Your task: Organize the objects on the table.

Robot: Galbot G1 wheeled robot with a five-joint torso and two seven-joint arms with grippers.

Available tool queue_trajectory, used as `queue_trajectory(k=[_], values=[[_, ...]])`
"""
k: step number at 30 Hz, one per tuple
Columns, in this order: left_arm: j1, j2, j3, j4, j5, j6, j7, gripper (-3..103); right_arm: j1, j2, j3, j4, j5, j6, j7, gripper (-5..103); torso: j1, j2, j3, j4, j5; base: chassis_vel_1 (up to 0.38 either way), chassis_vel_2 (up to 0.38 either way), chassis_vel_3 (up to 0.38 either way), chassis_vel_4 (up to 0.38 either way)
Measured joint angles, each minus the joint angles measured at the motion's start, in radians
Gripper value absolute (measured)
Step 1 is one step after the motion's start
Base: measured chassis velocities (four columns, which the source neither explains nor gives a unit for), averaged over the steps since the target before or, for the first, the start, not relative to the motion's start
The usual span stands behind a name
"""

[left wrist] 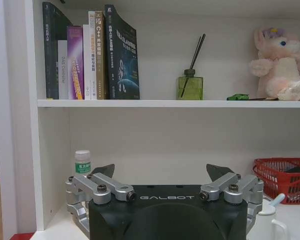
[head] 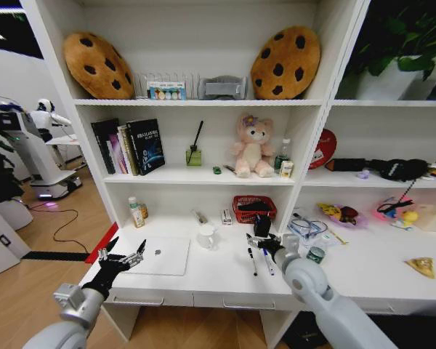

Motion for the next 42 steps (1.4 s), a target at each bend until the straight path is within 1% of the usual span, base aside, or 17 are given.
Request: queue_trajectory(k=[3, 4, 6, 11, 15, 16, 18, 20, 22, 23, 25, 26, 28, 29, 31, 38, 42], values=[[0.0, 0.0, 0.0, 0.0, 0.0, 0.0, 0.0, 100, 0.009, 0.064, -0.017, -0.082, -0.071, 0.025, -0.033, 100, 0.0, 0.0, 0.0, 0.0, -0.0002, 0.0, 0.0, 0.0, 0.0], [0.0, 0.0, 0.0, 0.0, 0.0, 0.0, 0.0, 100, 0.009, 0.064, -0.017, -0.082, -0.071, 0.025, -0.033, 100, 0.0, 0.0, 0.0, 0.0, -0.0002, 0.0, 0.0, 0.0, 0.0], [0.0, 0.0, 0.0, 0.0, 0.0, 0.0, 0.0, 100, 0.016, 0.096, -0.026, -0.102, -0.088, 0.029, -0.042, 100, 0.0, 0.0, 0.0, 0.0, -0.0003, 0.0, 0.0, 0.0, 0.0], [0.0, 0.0, 0.0, 0.0, 0.0, 0.0, 0.0, 100, 0.019, 0.137, -0.035, -0.124, -0.106, 0.036, -0.045, 100, 0.0, 0.0, 0.0, 0.0, -0.0003, 0.0, 0.0, 0.0, 0.0], [0.0, 0.0, 0.0, 0.0, 0.0, 0.0, 0.0, 100, 0.015, 0.15, -0.035, -0.127, -0.106, 0.037, -0.034, 100, 0.0, 0.0, 0.0, -0.0001, -0.0003, 0.0, 0.0, 0.0, 0.0], [0.0, 0.0, 0.0, 0.0, 0.0, 0.0, 0.0, 100, 0.011, 0.153, -0.034, -0.127, -0.106, 0.036, -0.03, 103, 0.0, 0.0, 0.0, -0.0001, -0.0003, 0.0, 0.0, 0.0, 0.0], [0.0, 0.0, 0.0, 0.0, 0.0, 0.0, 0.0, 100, 0.006, 0.156, -0.033, -0.127, -0.105, 0.034, -0.025, 97, 0.0, 0.0, 0.0, -0.0002, -0.0002, 0.0, 0.0, 0.0, 0.0], [0.0, 0.0, 0.0, 0.0, 0.0, 0.0, 0.0, 100, 0.004, 0.158, -0.032, -0.127, -0.106, 0.033, -0.023, 97, 0.0, 0.0, 0.0, -0.0002, -0.0002, 0.0, 0.0, 0.0, 0.0], [0.0, 0.0, 0.0, 0.0, 0.0, 0.0, 0.0, 100, 0.001, 0.164, -0.029, -0.129, -0.109, 0.032, -0.019, 88, 0.0, 0.0, 0.0, -0.0001, -0.0002, 0.0, 0.0, 0.0, 0.0], [0.0, 0.0, 0.0, 0.0, 0.0, 0.0, 0.0, 100, 0.001, 0.164, -0.029, -0.129, -0.109, 0.032, -0.019, 88, 0.0, 0.0, 0.0, -0.0001, -0.0002, 0.0, 0.0, 0.0, 0.0], [0.0, 0.0, 0.0, 0.0, 0.0, 0.0, 0.0, 100, -0.002, 0.166, -0.028, -0.131, -0.112, 0.032, -0.017, 77, 0.0, 0.0, 0.0, -0.0002, -0.0002, 0.0, 0.0, 0.0, 0.0], [0.0, 0.0, 0.0, 0.0, 0.0, 0.0, 0.0, 100, -0.002, 0.166, -0.028, -0.131, -0.112, 0.032, -0.017, 77, 0.0, 0.0, 0.0, -0.0002, -0.0002, 0.0, 0.0, 0.0, 0.0], [0.0, 0.0, 0.0, 0.0, 0.0, 0.0, 0.0, 100, -0.004, 0.169, -0.027, -0.134, -0.114, 0.032, -0.017, 66, 0.0, 0.0, 0.0, -0.0002, -0.0002, 0.0, 0.0, 0.0, 0.0], [0.0, 0.0, 0.0, 0.0, 0.0, 0.0, 0.0, 100, -0.004, 0.169, -0.027, -0.134, -0.114, 0.032, -0.017, 66, 0.0, 0.0, 0.0, -0.0002, -0.0002, 0.0, 0.0, 0.0, 0.0], [0.0, 0.0, 0.0, 0.0, 0.0, 0.0, 0.0, 100, -0.003, 0.171, -0.029, -0.14, -0.114, 0.03, -0.017, 54, 0.0, 0.0, 0.0, -0.0002, -0.0002, 0.0, 0.0, 0.0, 0.0], [0.0, 0.0, 0.0, 0.0, 0.0, 0.0, 0.0, 100, 0.011, 0.169, -0.034, -0.155, -0.113, 0.023, -0.02, 53, 0.0, 0.0, 0.0, -0.0001, -0.0002, 0.0, 0.0, 0.0, 0.0], [0.0, 0.0, 0.0, 0.0, 0.0, 0.0, 0.0, 100, 0.026, 0.141, -0.04, -0.166, -0.1, 0.009, -0.024, 52, 0.0, 0.0, 0.0, 0.0, -0.0002, 0.0, 0.0, 0.0, 0.0]])
